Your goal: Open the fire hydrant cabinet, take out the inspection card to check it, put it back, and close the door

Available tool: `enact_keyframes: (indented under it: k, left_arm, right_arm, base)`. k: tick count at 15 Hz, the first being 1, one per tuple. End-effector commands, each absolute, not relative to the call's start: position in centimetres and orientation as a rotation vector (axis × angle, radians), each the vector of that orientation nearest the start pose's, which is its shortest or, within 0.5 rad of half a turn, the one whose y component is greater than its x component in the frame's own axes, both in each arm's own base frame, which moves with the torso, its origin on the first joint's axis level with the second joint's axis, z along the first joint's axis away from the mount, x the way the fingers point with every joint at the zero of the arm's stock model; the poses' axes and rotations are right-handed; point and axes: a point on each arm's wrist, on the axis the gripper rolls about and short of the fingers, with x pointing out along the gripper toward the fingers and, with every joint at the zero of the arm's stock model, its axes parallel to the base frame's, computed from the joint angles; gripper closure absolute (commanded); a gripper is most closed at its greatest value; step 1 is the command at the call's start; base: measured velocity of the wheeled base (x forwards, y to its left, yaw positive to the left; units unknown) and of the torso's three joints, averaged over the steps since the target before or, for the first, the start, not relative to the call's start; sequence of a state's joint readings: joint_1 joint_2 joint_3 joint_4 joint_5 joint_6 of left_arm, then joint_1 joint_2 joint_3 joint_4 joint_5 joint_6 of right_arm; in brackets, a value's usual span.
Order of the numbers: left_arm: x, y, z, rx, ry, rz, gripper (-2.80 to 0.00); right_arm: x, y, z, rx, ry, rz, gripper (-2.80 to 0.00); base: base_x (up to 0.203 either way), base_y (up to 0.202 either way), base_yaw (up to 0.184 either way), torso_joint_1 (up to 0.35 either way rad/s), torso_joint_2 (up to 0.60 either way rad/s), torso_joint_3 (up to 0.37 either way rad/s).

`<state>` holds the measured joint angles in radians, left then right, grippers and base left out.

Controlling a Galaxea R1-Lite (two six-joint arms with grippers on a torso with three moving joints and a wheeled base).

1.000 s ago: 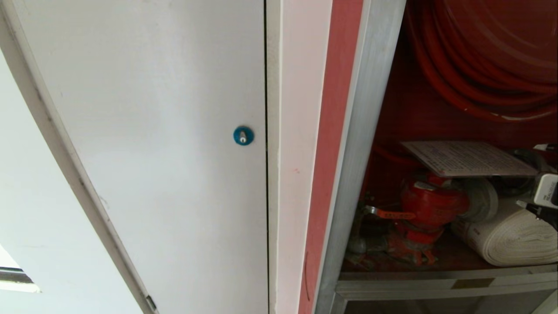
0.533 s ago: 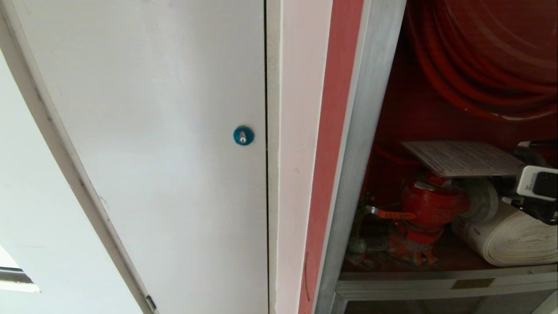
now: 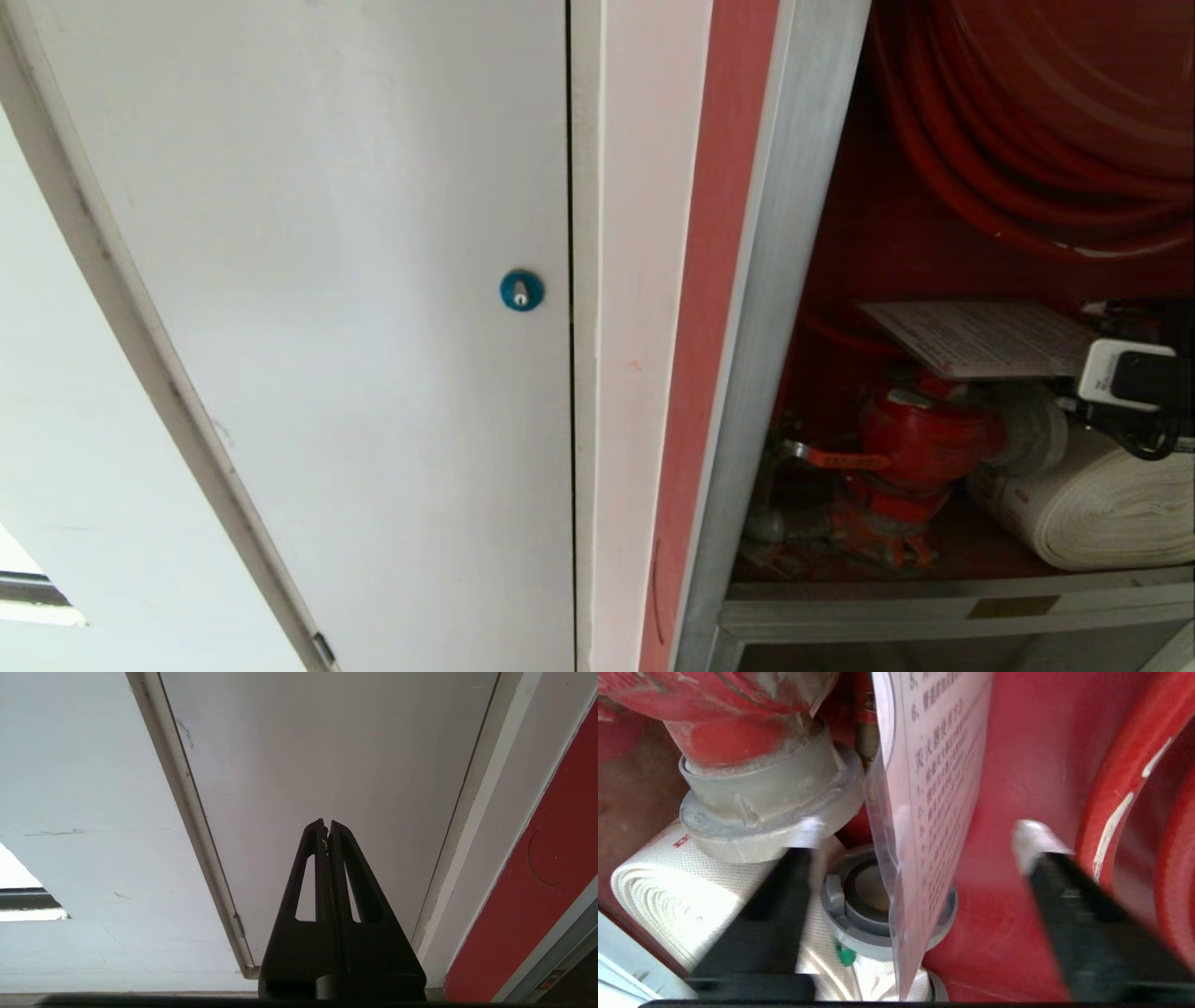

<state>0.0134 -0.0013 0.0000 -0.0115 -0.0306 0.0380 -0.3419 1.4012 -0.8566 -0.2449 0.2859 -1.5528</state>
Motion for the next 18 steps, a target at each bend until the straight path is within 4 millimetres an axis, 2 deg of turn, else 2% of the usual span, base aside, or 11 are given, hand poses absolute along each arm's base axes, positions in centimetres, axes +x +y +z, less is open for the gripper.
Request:
enact_keyframes:
  k: [1, 14, 18]
  left_arm:
    - [-2.24, -0.10, 7.50, 0.039, -0.008, -0.017, 0.00]
    - [-2.25, -0.10, 7.50, 0.039, -0.008, -0.017, 0.00]
    - [-2.25, -0.10, 7.50, 0.039, -0.008, -0.017, 0.00]
  right_arm:
    - [22.41, -7.16, 23.96, -1.459, 0.261, 0.179, 0.00]
    - [22.17, -7.10, 23.99, -1.466, 0.269, 0.169, 0.00]
    - [21.50, -6.90, 24.16, -1.471, 0.263, 0.159, 0.00]
  base:
    - [0.000, 0.000, 0.000, 0.000, 0.00, 0.000]
    - [0.000, 0.000, 0.000, 0.000, 0.00, 0.000]
    - [0.000, 0.000, 0.000, 0.000, 0.00, 0.000]
